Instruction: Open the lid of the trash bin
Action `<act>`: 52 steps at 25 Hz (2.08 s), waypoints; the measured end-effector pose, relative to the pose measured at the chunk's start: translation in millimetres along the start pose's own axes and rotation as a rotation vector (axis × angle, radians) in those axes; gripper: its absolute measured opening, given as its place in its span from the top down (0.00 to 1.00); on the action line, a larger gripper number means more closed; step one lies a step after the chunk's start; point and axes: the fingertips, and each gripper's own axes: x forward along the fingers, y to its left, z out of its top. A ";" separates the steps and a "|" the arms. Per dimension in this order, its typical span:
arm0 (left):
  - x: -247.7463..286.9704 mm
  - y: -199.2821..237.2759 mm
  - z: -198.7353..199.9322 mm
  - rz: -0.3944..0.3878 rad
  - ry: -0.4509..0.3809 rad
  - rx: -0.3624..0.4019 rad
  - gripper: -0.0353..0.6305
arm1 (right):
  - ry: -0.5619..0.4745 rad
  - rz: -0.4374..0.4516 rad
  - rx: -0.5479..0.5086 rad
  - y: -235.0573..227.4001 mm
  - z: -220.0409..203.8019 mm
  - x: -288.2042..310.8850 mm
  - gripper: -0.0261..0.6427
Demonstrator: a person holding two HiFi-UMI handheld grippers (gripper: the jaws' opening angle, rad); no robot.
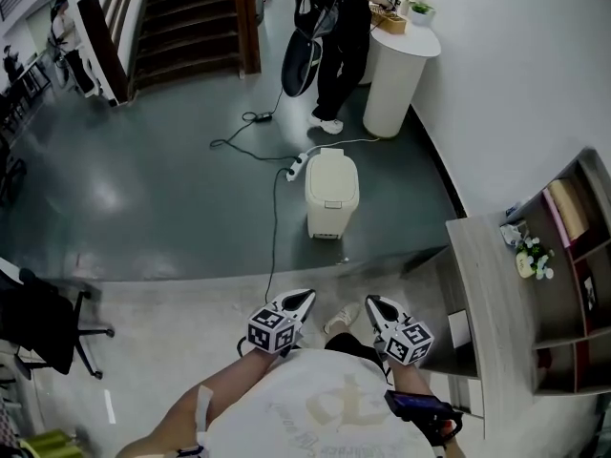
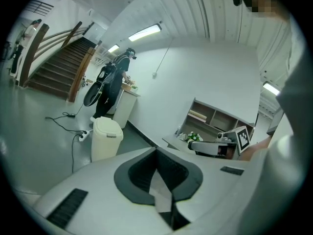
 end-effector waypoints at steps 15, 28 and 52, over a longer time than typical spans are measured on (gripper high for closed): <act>9.8 53.7 29.8 0.080 -0.026 -0.005 0.92 | 0.016 0.077 -0.017 -18.4 17.8 64.8 0.95; 76.4 99.0 64.1 0.090 0.001 -0.018 0.92 | 0.048 0.069 0.022 -90.2 35.6 117.5 0.95; 223.8 180.8 136.3 0.182 0.045 -0.083 0.92 | 0.134 0.188 -0.005 -242.8 105.5 239.9 0.95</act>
